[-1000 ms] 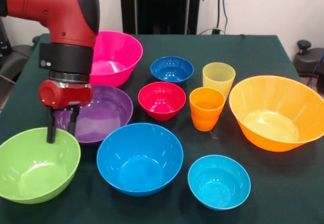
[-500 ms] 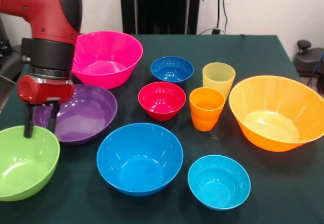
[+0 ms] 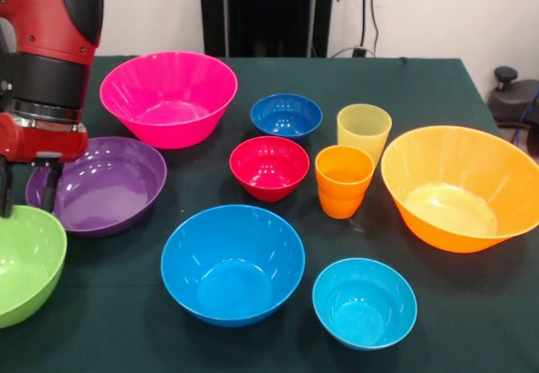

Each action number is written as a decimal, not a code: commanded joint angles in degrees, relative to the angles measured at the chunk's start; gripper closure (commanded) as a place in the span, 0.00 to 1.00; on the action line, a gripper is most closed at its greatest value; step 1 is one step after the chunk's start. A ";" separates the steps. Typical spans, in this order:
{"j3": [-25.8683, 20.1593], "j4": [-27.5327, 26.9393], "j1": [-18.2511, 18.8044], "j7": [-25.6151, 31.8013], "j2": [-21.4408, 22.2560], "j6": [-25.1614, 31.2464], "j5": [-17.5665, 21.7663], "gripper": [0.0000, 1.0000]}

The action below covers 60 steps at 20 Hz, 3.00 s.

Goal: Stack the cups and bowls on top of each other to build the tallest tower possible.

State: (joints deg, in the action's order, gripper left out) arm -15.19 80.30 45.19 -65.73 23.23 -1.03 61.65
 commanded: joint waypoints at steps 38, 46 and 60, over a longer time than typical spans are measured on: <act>-28.61 29.73 15.20 19.18 35.76 35.06 -19.16 1.00; -30.88 32.57 16.23 13.76 37.37 32.69 -15.70 1.00; -34.16 41.38 21.11 10.75 34.66 45.28 -29.29 1.00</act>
State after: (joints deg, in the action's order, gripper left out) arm -45.58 113.07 65.63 -65.72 59.38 37.90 34.66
